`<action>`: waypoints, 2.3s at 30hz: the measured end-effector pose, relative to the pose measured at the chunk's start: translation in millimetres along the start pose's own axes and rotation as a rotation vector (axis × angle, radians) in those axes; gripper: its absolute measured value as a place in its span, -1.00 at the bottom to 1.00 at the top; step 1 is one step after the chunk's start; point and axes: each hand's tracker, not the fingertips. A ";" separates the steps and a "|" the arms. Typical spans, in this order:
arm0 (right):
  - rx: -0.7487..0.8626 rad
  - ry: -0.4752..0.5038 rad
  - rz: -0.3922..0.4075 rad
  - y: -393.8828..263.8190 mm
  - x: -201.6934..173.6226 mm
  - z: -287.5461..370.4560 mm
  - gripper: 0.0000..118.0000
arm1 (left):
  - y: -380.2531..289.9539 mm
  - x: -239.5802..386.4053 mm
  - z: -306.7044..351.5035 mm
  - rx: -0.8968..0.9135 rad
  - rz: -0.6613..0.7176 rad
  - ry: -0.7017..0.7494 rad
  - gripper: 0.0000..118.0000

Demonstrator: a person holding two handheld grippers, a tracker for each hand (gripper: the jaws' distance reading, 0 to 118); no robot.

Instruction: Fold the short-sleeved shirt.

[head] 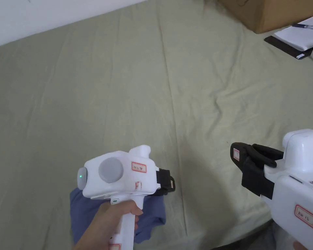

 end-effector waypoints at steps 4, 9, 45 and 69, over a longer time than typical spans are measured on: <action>-0.016 0.027 0.046 2.6 -10.7 -3.7 -1.00 | -10.5 2.0 41.9 0.061 -0.021 -0.082 -1.00; -0.062 0.103 0.109 4.8 -33.7 -20.0 -1.00 | -34.8 -44.9 131.4 0.231 0.088 -0.121 -1.00; -0.472 0.108 0.286 -68.5 -120.9 -153.3 -1.00 | -74.2 -207.6 69.2 0.196 0.347 -0.374 -0.36; 0.194 -0.007 0.340 37.3 -203.0 -35.0 -1.00 | -60.9 -406.4 305.4 0.045 0.281 0.457 -0.37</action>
